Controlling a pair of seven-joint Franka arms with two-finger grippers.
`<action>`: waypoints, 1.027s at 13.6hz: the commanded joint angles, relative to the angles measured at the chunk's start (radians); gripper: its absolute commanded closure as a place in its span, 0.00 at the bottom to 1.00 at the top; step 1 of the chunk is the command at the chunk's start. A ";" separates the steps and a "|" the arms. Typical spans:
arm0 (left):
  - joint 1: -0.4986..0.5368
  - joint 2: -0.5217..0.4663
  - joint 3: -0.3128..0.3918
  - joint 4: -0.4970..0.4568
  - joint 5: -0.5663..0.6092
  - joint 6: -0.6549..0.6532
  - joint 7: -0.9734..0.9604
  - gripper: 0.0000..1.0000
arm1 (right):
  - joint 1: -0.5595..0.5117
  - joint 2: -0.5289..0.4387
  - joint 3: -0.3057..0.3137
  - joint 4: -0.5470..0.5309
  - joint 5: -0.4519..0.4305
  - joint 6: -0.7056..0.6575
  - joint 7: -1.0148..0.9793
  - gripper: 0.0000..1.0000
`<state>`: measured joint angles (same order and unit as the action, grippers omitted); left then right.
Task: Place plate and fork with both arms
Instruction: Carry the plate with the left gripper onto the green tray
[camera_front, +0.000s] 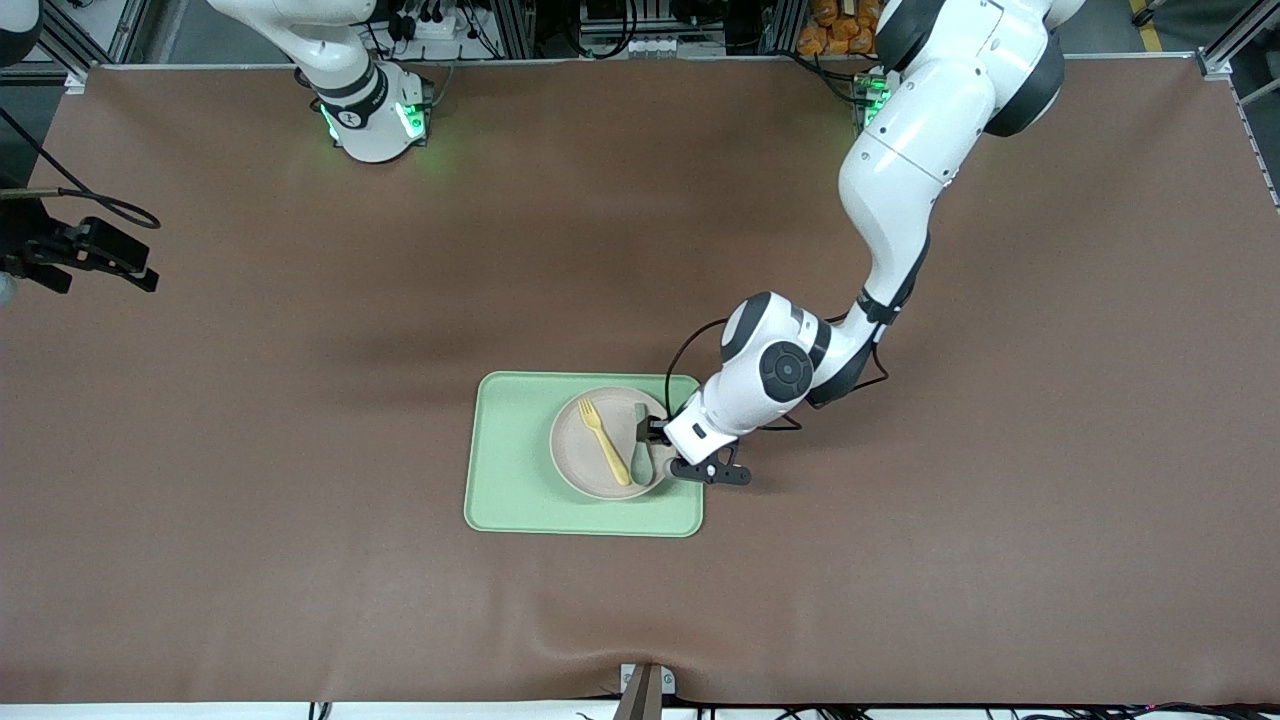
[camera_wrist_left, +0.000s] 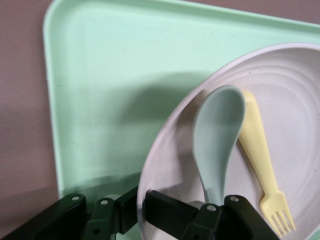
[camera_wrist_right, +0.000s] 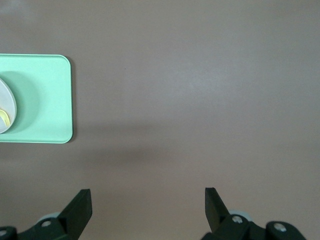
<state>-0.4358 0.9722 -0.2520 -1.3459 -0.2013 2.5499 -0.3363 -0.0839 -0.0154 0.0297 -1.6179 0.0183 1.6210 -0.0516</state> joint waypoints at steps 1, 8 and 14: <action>-0.024 0.017 0.017 0.034 -0.009 0.018 -0.030 1.00 | -0.017 0.000 0.012 0.000 -0.001 -0.003 -0.008 0.00; -0.017 -0.015 0.023 0.031 -0.003 0.024 -0.082 0.00 | -0.024 0.000 0.012 0.001 0.000 -0.003 -0.008 0.00; 0.049 -0.193 0.031 0.025 0.057 -0.092 -0.081 0.00 | -0.022 0.040 0.013 0.009 0.014 0.005 -0.010 0.00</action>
<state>-0.4225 0.8731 -0.2257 -1.2931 -0.1933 2.5437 -0.3977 -0.0857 0.0008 0.0282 -1.6182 0.0190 1.6232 -0.0516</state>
